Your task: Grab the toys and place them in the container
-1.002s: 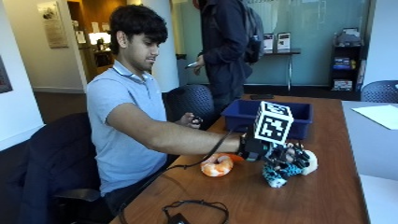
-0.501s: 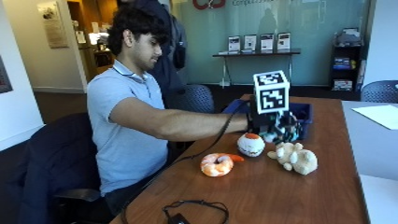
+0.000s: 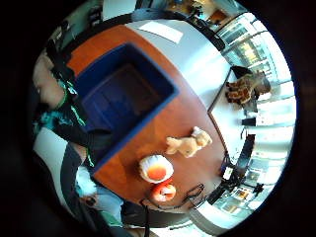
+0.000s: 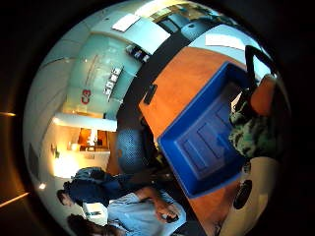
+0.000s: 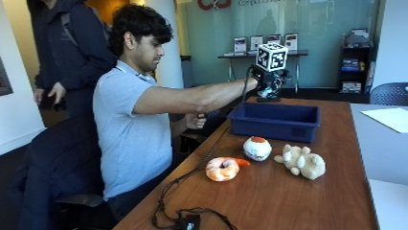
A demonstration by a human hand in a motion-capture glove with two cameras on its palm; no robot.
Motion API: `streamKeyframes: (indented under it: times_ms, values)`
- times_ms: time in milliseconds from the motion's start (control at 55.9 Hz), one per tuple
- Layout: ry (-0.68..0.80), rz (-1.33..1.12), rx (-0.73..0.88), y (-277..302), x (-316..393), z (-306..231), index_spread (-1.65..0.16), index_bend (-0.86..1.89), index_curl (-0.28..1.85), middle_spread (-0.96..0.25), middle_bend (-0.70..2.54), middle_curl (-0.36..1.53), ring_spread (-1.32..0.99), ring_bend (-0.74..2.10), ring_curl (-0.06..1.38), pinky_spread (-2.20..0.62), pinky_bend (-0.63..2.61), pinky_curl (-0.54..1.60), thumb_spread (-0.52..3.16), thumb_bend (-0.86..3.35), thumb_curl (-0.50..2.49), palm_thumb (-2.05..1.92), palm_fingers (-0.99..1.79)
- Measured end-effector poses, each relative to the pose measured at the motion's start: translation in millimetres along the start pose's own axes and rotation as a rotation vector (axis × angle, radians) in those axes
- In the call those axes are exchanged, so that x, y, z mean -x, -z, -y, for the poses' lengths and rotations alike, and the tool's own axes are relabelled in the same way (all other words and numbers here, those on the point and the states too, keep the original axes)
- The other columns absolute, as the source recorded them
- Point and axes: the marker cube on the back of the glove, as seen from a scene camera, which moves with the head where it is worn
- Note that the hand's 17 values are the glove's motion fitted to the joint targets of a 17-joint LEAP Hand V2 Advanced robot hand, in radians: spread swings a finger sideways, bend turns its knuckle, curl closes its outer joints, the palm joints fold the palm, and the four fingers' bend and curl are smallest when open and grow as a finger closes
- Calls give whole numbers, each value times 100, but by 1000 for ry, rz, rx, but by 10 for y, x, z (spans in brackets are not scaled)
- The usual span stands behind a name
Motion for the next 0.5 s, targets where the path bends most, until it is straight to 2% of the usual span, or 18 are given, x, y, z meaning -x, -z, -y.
streamKeyframes:
  times_ms: [125, 161, 179, 215, 233, 250, 268, 304, 394, 501]
  values:
    - [0, -12, 221, -476, 178, 68, -26, 33, 41, 0, 32, 36, -23, 100, 50, -35, 93, 38, 117, 51, 86, 82, 103]
    - [-21, -36, 355, -626, 174, 34, -27, 19, 39, 0, 29, 36, -24, 101, 51, -35, 100, 41, 115, 50, 87, 80, 86]
    - [-34, -46, 435, -695, 168, 11, -28, 10, 37, 0, 25, 35, -24, 95, 50, -35, 105, 43, 116, 47, 86, 77, 67]
    - [-55, -54, 586, -802, 151, -40, -29, 7, 36, 1, 25, 36, -23, 93, 52, -34, 111, 45, 121, 48, 86, 74, 57]
    - [-62, -53, 642, -834, 135, -68, -30, 1, 33, 2, 14, 33, -21, 89, 50, -32, 121, 47, 129, 47, 82, 67, 36]
    - [-67, -51, 681, -853, 113, -96, -30, 2, 33, 3, 8, 32, -16, 70, 46, -27, 127, 50, 132, 39, 76, 52, -5]
    - [-70, -51, 702, -860, 84, -124, -30, 6, 36, 3, 12, 33, -14, 62, 47, -23, 131, 53, 135, 33, 71, 41, -22]
    - [-75, -55, 695, -845, 12, -175, -30, 8, 32, 4, 11, 31, -10, 44, 41, -17, 129, 49, 137, 23, 64, 22, -37]
    - [-84, -106, 530, -658, -253, -262, -30, 9, 26, 5, 9, 27, -4, 28, 29, -7, 122, 44, 140, 12, 53, 3, -34]
    - [-156, -113, 353, -246, -737, -440, -31, 12, 25, 4, 11, 25, -1, 24, 26, 0, 112, 39, 141, 6, 47, -2, -24]
